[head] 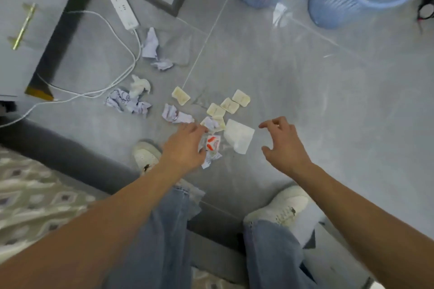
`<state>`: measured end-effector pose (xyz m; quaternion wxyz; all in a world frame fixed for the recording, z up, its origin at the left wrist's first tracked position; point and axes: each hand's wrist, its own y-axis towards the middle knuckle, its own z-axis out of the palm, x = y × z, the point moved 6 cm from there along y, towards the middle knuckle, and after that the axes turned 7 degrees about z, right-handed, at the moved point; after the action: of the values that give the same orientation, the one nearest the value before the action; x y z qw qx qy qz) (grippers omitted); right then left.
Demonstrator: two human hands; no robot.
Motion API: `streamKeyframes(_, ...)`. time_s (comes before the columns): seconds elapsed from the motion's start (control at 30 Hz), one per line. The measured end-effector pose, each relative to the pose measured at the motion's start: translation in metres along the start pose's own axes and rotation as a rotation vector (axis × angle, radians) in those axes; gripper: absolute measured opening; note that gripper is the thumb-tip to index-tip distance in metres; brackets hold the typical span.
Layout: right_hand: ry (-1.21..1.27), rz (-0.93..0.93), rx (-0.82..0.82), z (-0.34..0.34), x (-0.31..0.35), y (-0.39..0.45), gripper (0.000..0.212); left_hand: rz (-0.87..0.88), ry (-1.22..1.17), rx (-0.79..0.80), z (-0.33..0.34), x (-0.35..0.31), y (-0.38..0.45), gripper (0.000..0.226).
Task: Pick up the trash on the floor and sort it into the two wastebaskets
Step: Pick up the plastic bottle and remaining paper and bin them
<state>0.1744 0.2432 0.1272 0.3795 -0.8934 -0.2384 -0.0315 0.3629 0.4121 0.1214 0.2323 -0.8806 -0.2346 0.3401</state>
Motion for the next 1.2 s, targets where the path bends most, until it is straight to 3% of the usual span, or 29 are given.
streamKeyframes(0.2,-0.231,-0.058,0.056,0.066,-0.035,0.073,0.087,0.065,0.307,0.145,0.091,0.038,0.06,0.083)
streamKeyframes(0.47,-0.461,-0.294,0.048,0.11,-0.008,0.144,0.136,0.164,0.397,0.108,0.151,0.057,0.09,0.073)
streamKeyframes(0.57,-0.54,-0.38,0.042,0.124,0.004,0.156,0.143,0.183,0.382,0.098,0.161,0.067,0.095,0.073)
streamKeyframes(0.77,-0.565,-0.463,-0.033,0.14,-0.009,0.171,0.12,0.208,0.258,0.068,0.153,0.088,0.091,0.078)
streamKeyframes(1.0,-0.385,-0.569,-0.236,0.14,-0.009,0.173,0.036,0.232,0.009,-0.132,0.119,0.087,0.082,0.068)
streamKeyframes(1.2,-0.144,-0.391,-0.181,0.123,-0.012,0.176,0.037,0.202,-0.142,-0.284,0.072,0.059,0.08,0.064)
